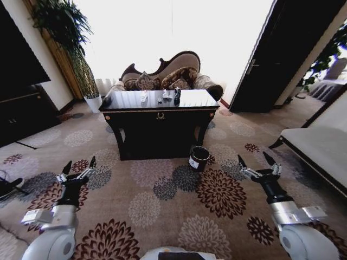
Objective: Move to the front of the table and place the trash on the table into the trash bin.
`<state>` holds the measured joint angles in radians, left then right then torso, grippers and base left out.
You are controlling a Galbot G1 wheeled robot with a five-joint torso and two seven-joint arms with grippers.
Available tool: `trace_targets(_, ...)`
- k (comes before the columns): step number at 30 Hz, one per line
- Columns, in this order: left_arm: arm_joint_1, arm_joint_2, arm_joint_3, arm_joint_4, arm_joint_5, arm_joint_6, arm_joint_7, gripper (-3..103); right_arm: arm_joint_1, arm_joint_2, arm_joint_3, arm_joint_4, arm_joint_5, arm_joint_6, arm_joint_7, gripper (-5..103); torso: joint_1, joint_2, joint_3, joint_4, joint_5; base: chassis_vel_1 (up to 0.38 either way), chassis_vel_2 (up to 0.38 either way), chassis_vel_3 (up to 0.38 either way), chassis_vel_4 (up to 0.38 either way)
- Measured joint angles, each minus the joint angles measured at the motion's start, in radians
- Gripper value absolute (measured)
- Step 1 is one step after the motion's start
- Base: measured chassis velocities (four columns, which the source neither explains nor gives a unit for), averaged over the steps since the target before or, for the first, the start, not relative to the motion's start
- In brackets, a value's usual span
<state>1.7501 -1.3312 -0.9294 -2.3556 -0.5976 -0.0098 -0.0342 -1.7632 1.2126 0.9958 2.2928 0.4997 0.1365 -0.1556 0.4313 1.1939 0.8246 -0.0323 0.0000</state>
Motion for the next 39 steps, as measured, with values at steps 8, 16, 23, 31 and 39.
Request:
trace_targets(8,0.002,0.004,-0.005,-0.007,-0.005,0.01,0.001,100,-0.001,-0.001,0.013,0.004,0.007,0.0,-0.004,100,0.0,0.0,0.0,-0.0001,0.0,0.0,0.0,0.0,0.0)
trace_targets(16,0.001,0.008,-0.017,-0.009,-0.01,0.016,0.001,100,0.001,-0.006,0.026,0.01,0.006,-0.016,-0.012,100,0.0,0.0,0.0,-0.0001,0.0,0.0,0.0,0.0,0.0)
trace_targets(23,0.001,0.0,-0.011,-0.006,0.0,0.011,0.004,100,0.003,-0.001,0.028,0.01,0.0,-0.03,-0.018,100,0.0,0.0,0.0,0.0,0.0,0.0,0.0,0.0,0.0)
trace_targets(31,-0.002,-0.004,-0.007,-0.002,0.007,0.004,0.011,100,0.005,0.0,0.028,0.007,0.0,-0.017,-0.025,100,0.0,0.0,0.0,0.0,0.0,-0.004,0.003,0.006,-0.006)
trace_targets(39,-0.005,-0.004,-0.006,0.003,0.009,0.002,0.012,100,0.006,-0.001,0.027,0.004,0.003,-0.017,-0.024,100,0.0,0.0,0.0,-0.0001,0.0,-0.109,0.112,0.091,-0.118)
